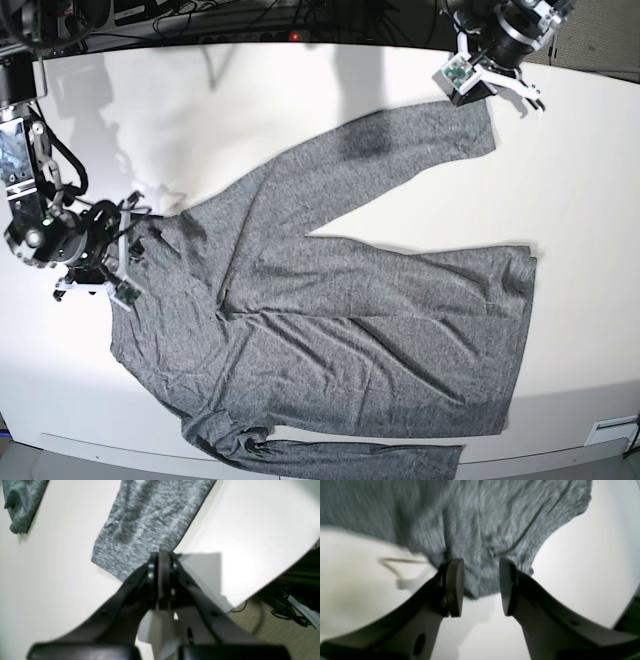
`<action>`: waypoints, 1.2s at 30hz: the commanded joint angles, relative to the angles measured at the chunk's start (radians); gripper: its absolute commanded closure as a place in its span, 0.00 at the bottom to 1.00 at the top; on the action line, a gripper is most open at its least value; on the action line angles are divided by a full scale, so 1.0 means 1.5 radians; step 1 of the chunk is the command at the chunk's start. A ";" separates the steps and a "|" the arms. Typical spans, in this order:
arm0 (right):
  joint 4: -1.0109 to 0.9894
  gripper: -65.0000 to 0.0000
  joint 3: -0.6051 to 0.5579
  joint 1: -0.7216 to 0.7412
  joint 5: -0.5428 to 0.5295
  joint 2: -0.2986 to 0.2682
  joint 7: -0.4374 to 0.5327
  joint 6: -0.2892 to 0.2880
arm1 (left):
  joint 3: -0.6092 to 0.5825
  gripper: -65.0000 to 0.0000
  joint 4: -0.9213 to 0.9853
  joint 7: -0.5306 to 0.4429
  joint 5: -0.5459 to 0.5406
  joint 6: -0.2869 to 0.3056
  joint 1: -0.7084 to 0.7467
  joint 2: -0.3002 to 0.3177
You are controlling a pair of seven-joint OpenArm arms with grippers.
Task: Fold the T-shirt properly
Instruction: 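Lift the shirt shoulder with the right gripper toward the left gripper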
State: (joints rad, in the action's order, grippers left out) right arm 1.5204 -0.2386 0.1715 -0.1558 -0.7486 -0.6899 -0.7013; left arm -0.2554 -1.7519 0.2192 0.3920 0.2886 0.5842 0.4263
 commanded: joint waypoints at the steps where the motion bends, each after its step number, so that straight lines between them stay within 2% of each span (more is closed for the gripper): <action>1: 0.012 0.59 -0.014 0.015 0.011 -0.024 0.014 0.002 | 0.003 1.00 -0.005 0.015 0.001 0.002 0.007 0.004; 5: 0.012 0.43 -0.094 0.015 0.070 -0.044 0.045 0.002 | 0.003 1.00 -0.009 0.015 0.001 0.002 0.007 0.004; 21: 0.020 0.43 -0.300 0.019 0.356 -0.044 0.226 0.002 | 0.003 1.00 -0.010 0.015 0.001 0.002 0.007 0.004; 25: 0.017 0.48 -0.343 0.019 0.431 -0.044 0.228 0.002 | 0.003 1.00 -0.010 0.015 0.001 0.002 0.007 0.004; 33: 0.016 0.50 -0.345 0.020 0.438 -0.040 0.233 0.002 | 0.003 1.00 -0.010 0.015 0.001 0.002 0.007 0.004; 36: 0.016 0.60 -0.345 0.020 0.438 -0.032 0.233 0.021 | 0.003 1.00 -0.010 0.015 0.001 0.002 0.007 0.004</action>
State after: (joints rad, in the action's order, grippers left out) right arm 1.5398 -0.7620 0.1905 0.4992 -0.7887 -0.3447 -0.6727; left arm -0.2550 -1.7569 0.2276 0.3923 0.2890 0.5842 0.4263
